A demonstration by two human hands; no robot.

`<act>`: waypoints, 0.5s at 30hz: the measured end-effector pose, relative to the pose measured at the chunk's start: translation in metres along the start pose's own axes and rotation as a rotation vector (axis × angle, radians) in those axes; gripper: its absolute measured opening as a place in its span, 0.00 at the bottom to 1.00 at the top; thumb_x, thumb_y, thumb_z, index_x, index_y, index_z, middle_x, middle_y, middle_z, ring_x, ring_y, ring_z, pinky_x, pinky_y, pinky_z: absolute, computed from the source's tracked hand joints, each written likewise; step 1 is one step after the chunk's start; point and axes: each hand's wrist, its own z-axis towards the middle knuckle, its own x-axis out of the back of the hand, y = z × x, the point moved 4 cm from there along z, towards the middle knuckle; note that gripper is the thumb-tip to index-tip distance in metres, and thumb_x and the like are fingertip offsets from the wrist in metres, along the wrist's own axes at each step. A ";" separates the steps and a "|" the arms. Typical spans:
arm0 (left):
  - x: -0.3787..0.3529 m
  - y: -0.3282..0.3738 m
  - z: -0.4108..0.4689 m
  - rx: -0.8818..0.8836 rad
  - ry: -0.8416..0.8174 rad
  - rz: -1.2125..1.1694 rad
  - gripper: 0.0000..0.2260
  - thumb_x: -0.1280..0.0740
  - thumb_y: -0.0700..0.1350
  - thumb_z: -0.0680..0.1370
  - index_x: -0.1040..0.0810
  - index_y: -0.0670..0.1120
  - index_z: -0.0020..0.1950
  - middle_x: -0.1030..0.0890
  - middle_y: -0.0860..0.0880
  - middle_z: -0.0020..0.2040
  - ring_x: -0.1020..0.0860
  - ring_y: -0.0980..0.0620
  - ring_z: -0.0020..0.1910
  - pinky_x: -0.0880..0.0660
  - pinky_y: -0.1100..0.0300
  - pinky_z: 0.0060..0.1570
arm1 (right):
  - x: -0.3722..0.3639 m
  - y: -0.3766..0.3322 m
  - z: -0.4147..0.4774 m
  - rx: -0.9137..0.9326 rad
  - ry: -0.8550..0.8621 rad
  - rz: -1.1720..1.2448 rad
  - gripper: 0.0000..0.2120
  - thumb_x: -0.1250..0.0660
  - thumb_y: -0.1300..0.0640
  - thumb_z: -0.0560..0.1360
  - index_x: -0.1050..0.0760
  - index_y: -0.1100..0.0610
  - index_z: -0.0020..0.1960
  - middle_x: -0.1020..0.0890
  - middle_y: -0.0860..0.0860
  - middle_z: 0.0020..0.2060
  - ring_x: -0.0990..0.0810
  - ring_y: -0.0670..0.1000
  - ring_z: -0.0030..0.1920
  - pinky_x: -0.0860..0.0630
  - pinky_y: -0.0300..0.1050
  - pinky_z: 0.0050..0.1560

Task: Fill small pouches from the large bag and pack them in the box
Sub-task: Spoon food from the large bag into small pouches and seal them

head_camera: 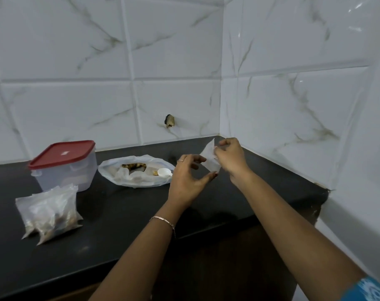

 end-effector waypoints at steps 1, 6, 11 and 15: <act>0.008 0.000 -0.001 0.027 0.009 -0.040 0.18 0.22 0.51 0.67 0.24 0.53 0.52 0.23 0.55 0.53 0.24 0.61 0.47 0.26 0.69 0.45 | -0.009 -0.006 -0.002 -0.020 -0.044 0.034 0.10 0.37 0.62 0.76 0.31 0.55 0.56 0.26 0.48 0.46 0.25 0.44 0.41 0.29 0.40 0.36; 0.061 -0.014 -0.012 0.132 -0.010 -0.096 0.21 0.21 0.53 0.65 0.23 0.50 0.53 0.21 0.54 0.53 0.21 0.58 0.47 0.20 0.60 0.43 | -0.058 -0.016 -0.024 -0.146 -0.256 0.165 0.12 0.37 0.63 0.76 0.30 0.57 0.59 0.24 0.53 0.48 0.25 0.49 0.38 0.30 0.40 0.30; 0.102 -0.031 -0.022 0.139 0.001 -0.042 0.11 0.24 0.48 0.71 0.21 0.49 0.51 0.18 0.56 0.47 0.19 0.58 0.43 0.21 0.60 0.42 | -0.102 -0.016 -0.046 -0.273 -0.437 0.381 0.02 0.37 0.65 0.78 0.27 0.60 0.51 0.21 0.58 0.43 0.19 0.50 0.34 0.23 0.40 0.27; 0.128 -0.046 -0.026 0.213 -0.008 -0.099 0.05 0.30 0.40 0.76 0.20 0.42 0.51 0.16 0.48 0.46 0.17 0.52 0.44 0.20 0.60 0.44 | -0.123 -0.010 -0.053 -0.333 -0.482 0.439 0.07 0.38 0.57 0.81 0.28 0.59 0.56 0.19 0.57 0.40 0.22 0.48 0.28 0.26 0.38 0.25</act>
